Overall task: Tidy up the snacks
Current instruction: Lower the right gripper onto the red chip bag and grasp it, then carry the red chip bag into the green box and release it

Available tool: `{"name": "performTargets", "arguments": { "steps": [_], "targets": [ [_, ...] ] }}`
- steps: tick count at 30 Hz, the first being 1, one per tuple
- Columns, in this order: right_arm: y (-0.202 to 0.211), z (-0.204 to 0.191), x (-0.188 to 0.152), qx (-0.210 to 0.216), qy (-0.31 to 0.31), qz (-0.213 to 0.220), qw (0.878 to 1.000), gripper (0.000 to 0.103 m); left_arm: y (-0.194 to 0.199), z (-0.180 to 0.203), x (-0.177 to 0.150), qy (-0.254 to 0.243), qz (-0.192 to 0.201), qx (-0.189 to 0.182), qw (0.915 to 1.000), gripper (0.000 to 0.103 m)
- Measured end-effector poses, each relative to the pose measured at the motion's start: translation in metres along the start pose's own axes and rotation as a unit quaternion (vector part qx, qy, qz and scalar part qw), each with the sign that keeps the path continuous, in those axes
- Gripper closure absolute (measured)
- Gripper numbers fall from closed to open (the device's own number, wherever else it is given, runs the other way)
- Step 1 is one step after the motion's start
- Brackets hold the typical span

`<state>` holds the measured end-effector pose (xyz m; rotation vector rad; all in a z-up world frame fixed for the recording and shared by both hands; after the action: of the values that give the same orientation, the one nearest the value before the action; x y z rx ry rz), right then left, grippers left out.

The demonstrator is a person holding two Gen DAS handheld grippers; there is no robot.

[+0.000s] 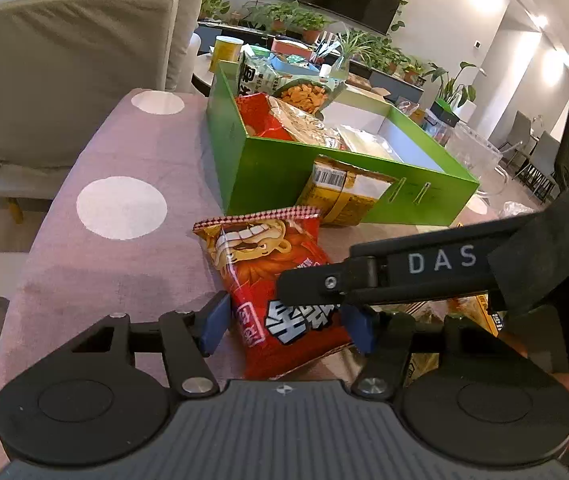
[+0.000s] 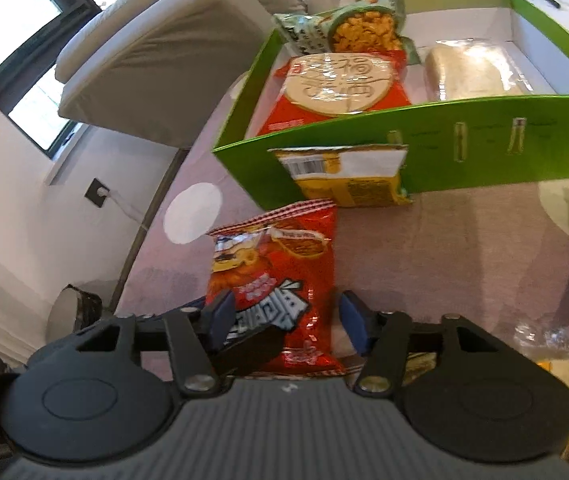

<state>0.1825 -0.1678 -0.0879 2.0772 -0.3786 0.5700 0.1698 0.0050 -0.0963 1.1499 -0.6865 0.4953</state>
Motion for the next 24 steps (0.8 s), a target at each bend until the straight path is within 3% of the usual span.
{"name": "performTargets", "arguments": {
  "steps": [5,15,24],
  "targets": [
    [0.007,-0.012,-0.003,-0.001,0.021,0.005,1.000,0.071,0.013,0.007,0.003,-0.016,0.017,0.009,0.9997,0.047],
    [0.051,-0.022,0.007,0.016,0.041,0.063,0.997,0.071,0.048,0.039,0.024,-0.054,0.070,0.008,0.9961,0.047],
    [0.092,-0.006,0.026,0.008,0.039,0.117,0.992,0.071,0.045,0.088,0.057,-0.103,0.089,-0.003,0.9907,0.047]
  ]
}}
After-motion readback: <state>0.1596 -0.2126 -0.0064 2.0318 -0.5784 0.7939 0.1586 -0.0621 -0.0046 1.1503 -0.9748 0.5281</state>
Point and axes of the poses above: each gripper's, at about its wrist camera, not at the fingertips, and y roughly against the way its jaws point, z to its right, x to its top, the point moved 3 cm from there along -y, roughly the way its jaws point, and after that the axes turned 4 degrees about x, right-handed, at the moved point
